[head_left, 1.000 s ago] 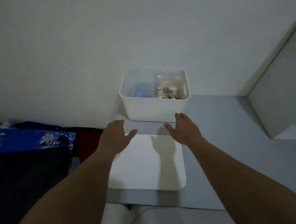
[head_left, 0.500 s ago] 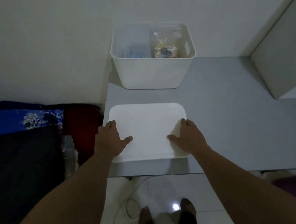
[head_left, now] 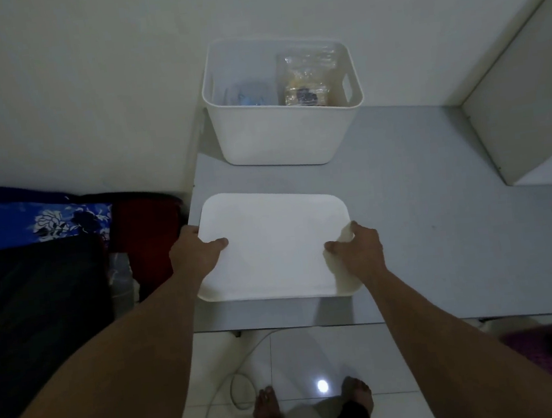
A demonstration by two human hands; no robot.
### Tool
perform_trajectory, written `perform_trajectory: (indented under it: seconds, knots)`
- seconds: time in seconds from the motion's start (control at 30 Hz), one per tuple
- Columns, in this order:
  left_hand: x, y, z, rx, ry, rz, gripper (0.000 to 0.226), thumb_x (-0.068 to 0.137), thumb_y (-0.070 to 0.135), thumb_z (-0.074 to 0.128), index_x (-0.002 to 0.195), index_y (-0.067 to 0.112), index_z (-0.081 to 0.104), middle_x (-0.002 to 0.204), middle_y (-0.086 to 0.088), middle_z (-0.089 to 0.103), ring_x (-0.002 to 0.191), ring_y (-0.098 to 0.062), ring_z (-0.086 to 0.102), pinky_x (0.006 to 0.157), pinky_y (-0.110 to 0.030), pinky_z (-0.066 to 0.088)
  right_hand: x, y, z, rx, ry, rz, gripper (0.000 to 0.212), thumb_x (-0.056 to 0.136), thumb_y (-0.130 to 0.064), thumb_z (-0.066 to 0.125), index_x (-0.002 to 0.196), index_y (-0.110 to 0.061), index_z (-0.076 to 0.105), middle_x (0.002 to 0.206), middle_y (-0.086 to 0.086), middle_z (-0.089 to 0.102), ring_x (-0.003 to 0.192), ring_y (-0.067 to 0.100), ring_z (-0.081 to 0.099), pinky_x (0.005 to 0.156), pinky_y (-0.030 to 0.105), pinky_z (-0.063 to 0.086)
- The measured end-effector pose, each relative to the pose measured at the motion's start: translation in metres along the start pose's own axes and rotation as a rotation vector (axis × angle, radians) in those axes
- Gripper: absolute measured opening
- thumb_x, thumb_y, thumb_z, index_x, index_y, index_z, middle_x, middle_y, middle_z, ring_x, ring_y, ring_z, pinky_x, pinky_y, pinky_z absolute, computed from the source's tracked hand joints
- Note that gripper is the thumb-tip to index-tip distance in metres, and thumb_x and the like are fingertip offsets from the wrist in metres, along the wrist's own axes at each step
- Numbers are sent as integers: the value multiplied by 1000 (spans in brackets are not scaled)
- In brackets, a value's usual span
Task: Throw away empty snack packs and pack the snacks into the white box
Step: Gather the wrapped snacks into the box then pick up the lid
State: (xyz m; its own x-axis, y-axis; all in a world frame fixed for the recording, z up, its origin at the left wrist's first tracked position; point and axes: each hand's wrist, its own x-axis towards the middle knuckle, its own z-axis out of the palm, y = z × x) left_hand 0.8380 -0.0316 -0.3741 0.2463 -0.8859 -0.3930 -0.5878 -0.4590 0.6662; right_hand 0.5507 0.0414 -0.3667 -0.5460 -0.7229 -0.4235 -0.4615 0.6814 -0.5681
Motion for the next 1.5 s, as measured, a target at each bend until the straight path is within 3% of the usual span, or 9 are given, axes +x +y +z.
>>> perform_trajectory:
  seconds: [0.07,0.2,0.33,0.5,0.77,0.93,1.07,1.2,1.5]
  knots:
    - [-6,8,-5,-95,5,1,56,76,32,79,121,13,51,119,-9,62,108,-33,60,95,-45,50,-4,-2,-8,94,22,-12,51,63,-46,76,100,-16,58,123,16,59,107,36,58,90,45,50]
    - [-14,34,-28,-280,13,4,53,75,29,79,123,22,57,112,-1,60,101,-27,59,93,-40,51,-15,-22,-32,284,23,-33,75,75,-23,81,141,-6,49,145,11,49,126,28,52,106,41,44]
    - [-15,63,-58,-356,-21,5,63,63,34,77,124,23,64,119,-4,68,103,-29,65,95,-45,53,-21,-50,-62,312,33,-96,84,66,-23,81,142,-9,49,145,10,51,126,29,54,106,47,45]
    - [-29,111,-99,-498,-84,62,50,78,16,73,128,20,64,117,-5,69,100,-28,66,92,-41,54,-33,-95,-115,332,60,-174,74,65,-18,82,134,-12,57,133,9,61,113,31,62,99,49,50]
    - [-31,192,-147,-463,59,184,50,82,16,71,130,19,58,124,-6,61,101,-27,60,84,-35,49,-38,-155,-178,383,109,-283,32,68,-23,83,97,-17,71,90,1,73,82,22,71,83,44,59]
    - [-11,219,-146,-432,87,192,45,83,14,68,127,17,63,123,-10,65,105,-32,63,92,-39,52,-18,-176,-190,503,88,-313,27,76,-13,78,101,-17,70,97,7,73,86,26,71,81,41,59]
    - [15,235,-130,-411,109,172,43,82,15,65,126,16,64,120,-12,67,103,-34,63,95,-42,52,18,-187,-186,456,89,-320,14,80,-15,72,93,-15,69,91,5,72,85,26,69,82,44,58]
    - [46,253,-110,-379,125,144,44,81,15,64,125,18,64,121,-12,66,105,-35,62,96,-46,51,67,-199,-180,427,63,-311,17,79,-20,70,94,-12,70,88,4,72,84,27,69,82,46,58]
    - [111,286,-63,-208,139,157,41,83,16,63,124,15,65,119,-14,68,105,-35,62,97,-42,49,158,-217,-163,333,52,-298,14,78,-24,65,80,-13,58,85,4,66,79,24,62,64,29,47]
